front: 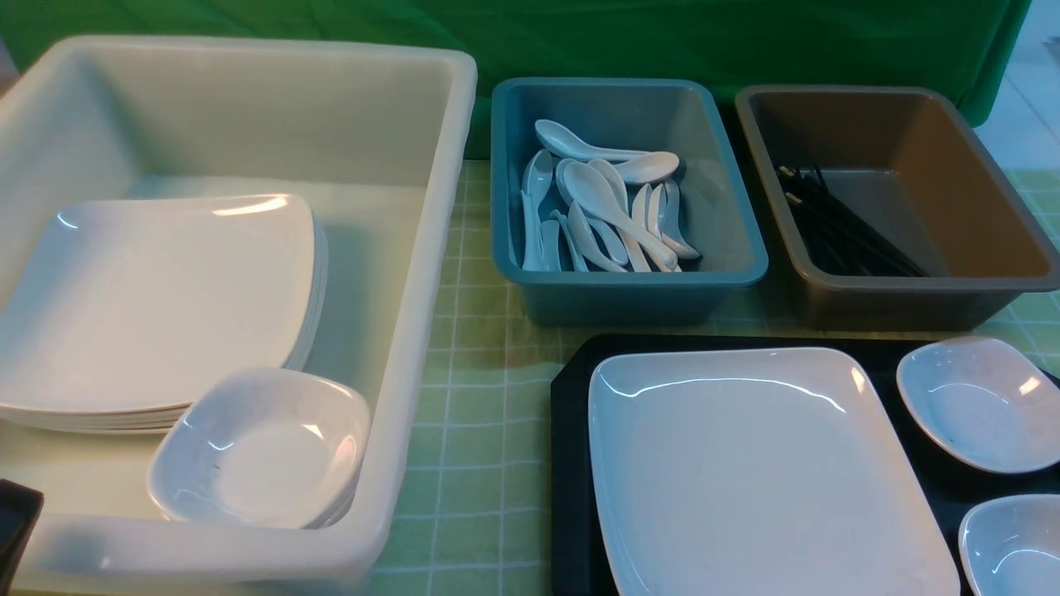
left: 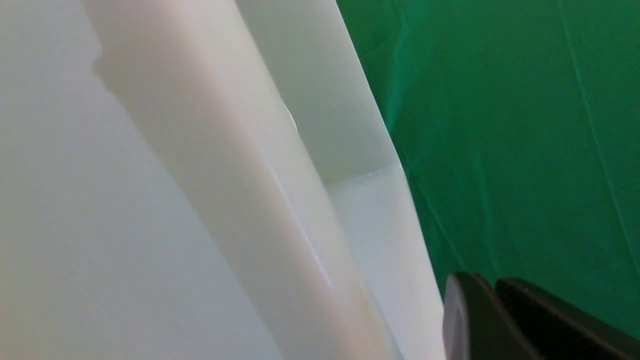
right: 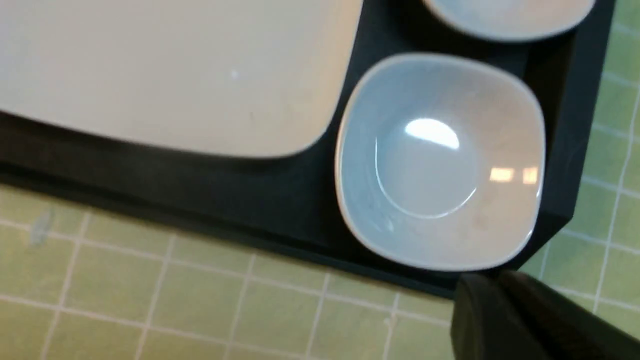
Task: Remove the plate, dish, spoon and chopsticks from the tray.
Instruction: Use the right arm to grab a small plate from the dinner plate
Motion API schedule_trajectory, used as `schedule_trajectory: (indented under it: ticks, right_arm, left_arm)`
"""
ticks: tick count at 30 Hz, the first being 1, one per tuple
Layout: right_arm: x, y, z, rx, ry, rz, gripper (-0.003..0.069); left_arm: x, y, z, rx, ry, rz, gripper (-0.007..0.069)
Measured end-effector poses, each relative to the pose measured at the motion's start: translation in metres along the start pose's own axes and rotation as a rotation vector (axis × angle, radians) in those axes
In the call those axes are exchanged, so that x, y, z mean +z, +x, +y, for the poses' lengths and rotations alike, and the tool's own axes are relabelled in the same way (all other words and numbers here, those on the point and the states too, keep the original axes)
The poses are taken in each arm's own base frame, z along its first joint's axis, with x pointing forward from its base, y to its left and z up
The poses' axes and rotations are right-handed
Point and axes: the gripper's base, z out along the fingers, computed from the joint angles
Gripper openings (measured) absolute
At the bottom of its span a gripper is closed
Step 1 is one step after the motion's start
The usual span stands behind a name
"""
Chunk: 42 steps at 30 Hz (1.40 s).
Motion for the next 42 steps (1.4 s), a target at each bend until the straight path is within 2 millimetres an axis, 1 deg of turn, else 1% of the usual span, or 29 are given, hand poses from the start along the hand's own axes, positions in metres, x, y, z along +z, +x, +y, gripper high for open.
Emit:
schedule_trajectory:
  ticks: [3,4,6,8,9,11,13,14,15,16,18,21,22,23,24,25,27,28,29,31,33,42]
  right_arm:
    - [0.025,-0.018,0.006,-0.045,0.035,0.086,0.0035]
    - [0.027,-0.019,0.006,-0.048,0.035,0.085,0.0035]
    - [0.047,-0.031,0.01,-0.075,0.05,0.122,0.0034]
    - [0.06,-0.04,0.013,-0.079,0.05,0.142,0.0034]
    - [0.063,-0.042,0.013,-0.078,0.05,0.147,0.0034]
    - [0.081,-0.06,0.011,-0.057,0.057,0.168,0.0036]
    - [0.091,-0.076,0.007,-0.033,0.066,0.169,0.0041]
    - [0.093,-0.077,0.006,-0.032,0.067,0.174,0.0042]
    - [0.1,-0.089,0.002,-0.023,0.077,0.177,0.0049]
    - [0.102,-0.089,0.002,-0.023,0.078,0.182,0.0052]
    - [0.114,-0.104,-0.001,-0.036,0.084,0.2,0.0078]
    - [0.129,-0.114,0.001,-0.064,0.082,0.235,0.0121]
    - [0.136,-0.118,0.002,-0.077,0.08,0.251,0.0155]
    - [0.139,-0.118,0.003,-0.083,0.079,0.258,0.0161]
    - [0.148,-0.121,0.004,-0.099,0.077,0.283,0.0205]
    - [0.154,-0.123,0.005,-0.11,0.075,0.297,0.0233]
    - [0.165,-0.124,0.006,-0.13,0.075,0.324,0.0275]
    - [0.169,-0.125,0.007,-0.138,0.078,0.329,0.0284]
    - [0.17,-0.125,0.007,-0.14,0.077,0.332,0.0286]
    - [0.18,-0.125,0.007,-0.171,0.094,0.347,0.0297]
    - [0.185,-0.125,0.006,-0.188,0.103,0.351,0.03]
    - [0.199,-0.127,0.007,-0.257,0.105,0.33,0.0301]
  left_arm:
    - [0.0,0.001,0.0,0.027,-0.005,0.008,-0.0012]
    - [0.0,0.001,0.0,0.027,-0.005,0.008,-0.0012]
    - [0.0,0.001,0.001,0.028,-0.006,0.01,-0.0012]
    - [0.0,0.001,0.001,0.029,-0.006,0.01,-0.0012]
    - [0.0,0.001,0.001,0.029,-0.006,0.01,-0.0012]
    - [0.0,0.001,0.001,0.03,-0.007,0.011,-0.0012]
    - [0.0,0.001,0.001,0.031,-0.007,0.011,-0.0012]
    - [0.0,0.001,0.001,0.031,-0.007,0.011,-0.0012]
    - [0.0,0.001,0.001,0.031,-0.007,0.011,-0.0012]
    - [0.0,0.001,0.001,0.031,-0.007,0.011,-0.0012]
    - [0.0,0.001,0.001,0.031,-0.007,0.012,-0.0012]
    - [0.0,0.002,0.001,0.034,-0.01,0.017,-0.0012]
    - [0.0,0.002,0.001,0.035,-0.012,0.021,-0.0012]
    - [0.0,0.002,0.001,0.035,-0.013,0.023,-0.0012]
    - [0.0,0.003,0.002,0.036,-0.016,0.029,-0.0012]
    - [0.0,0.003,0.002,0.036,-0.018,0.033,-0.0012]
    - [0.0,0.003,0.002,0.039,-0.02,0.038,-0.0012]
    - [0.0,0.004,0.002,0.039,-0.021,0.04,-0.0012]
    - [0.0,0.004,0.002,0.039,-0.021,0.04,-0.0012]
    - [0.0,0.004,0.002,0.039,-0.022,0.042,-0.0012]
    - [0.0,0.004,0.002,0.039,-0.022,0.042,-0.0012]
    - [0.0,0.004,0.002,0.041,-0.024,0.045,-0.0012]
